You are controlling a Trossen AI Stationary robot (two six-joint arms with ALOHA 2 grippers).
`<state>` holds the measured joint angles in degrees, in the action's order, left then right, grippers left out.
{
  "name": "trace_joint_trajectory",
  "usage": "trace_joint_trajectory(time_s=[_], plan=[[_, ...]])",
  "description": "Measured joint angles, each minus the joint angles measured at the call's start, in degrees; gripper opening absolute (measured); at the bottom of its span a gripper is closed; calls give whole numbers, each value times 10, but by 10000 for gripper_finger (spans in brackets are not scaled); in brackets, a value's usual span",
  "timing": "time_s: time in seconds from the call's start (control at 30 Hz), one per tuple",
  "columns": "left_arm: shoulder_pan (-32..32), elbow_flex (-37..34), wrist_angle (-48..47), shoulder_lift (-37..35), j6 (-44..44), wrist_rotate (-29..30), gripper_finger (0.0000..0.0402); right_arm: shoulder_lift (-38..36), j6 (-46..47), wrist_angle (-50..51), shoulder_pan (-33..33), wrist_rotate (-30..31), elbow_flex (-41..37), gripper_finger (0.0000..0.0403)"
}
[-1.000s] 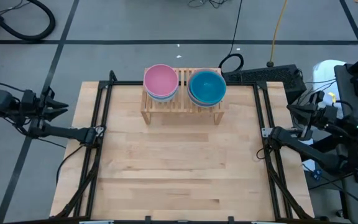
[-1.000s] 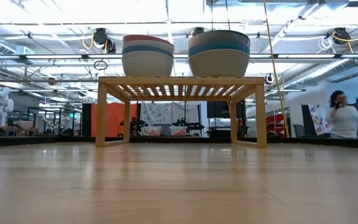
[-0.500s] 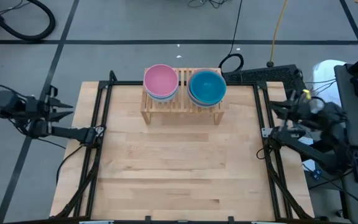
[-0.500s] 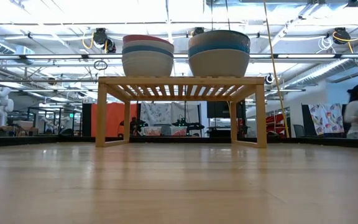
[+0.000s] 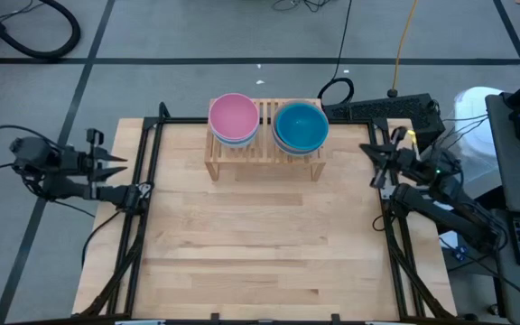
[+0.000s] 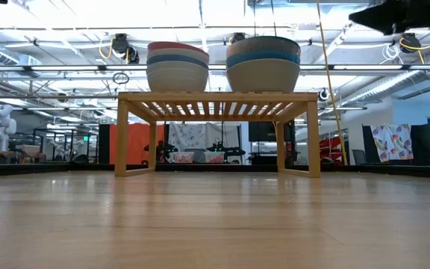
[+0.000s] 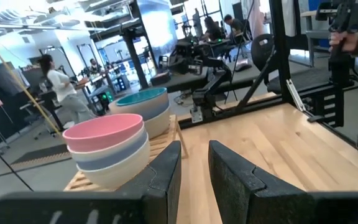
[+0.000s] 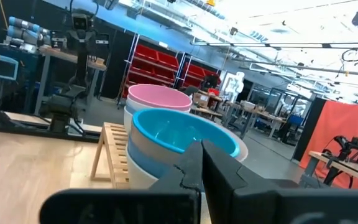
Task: Place and stack bowls onto a shelf
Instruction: Return to Home Position
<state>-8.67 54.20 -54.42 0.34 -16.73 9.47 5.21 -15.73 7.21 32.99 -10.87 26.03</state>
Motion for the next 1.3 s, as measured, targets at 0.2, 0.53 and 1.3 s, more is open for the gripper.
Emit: trace_joint_trajectory(time_s=[0.2, 0.53, 1.3], plan=[[0, -49, 47, 0, -5, 0, 88, 0, 0, -65, 0, -3, -41, 0], [0, -131, 124, 0, -10, 0, 88, 0, 18, -105, 0, -40, -101, 0], [0, -311, 308, 0, 61, -2, 88, 0, 46, -162, 0, -104, -151, 0]])
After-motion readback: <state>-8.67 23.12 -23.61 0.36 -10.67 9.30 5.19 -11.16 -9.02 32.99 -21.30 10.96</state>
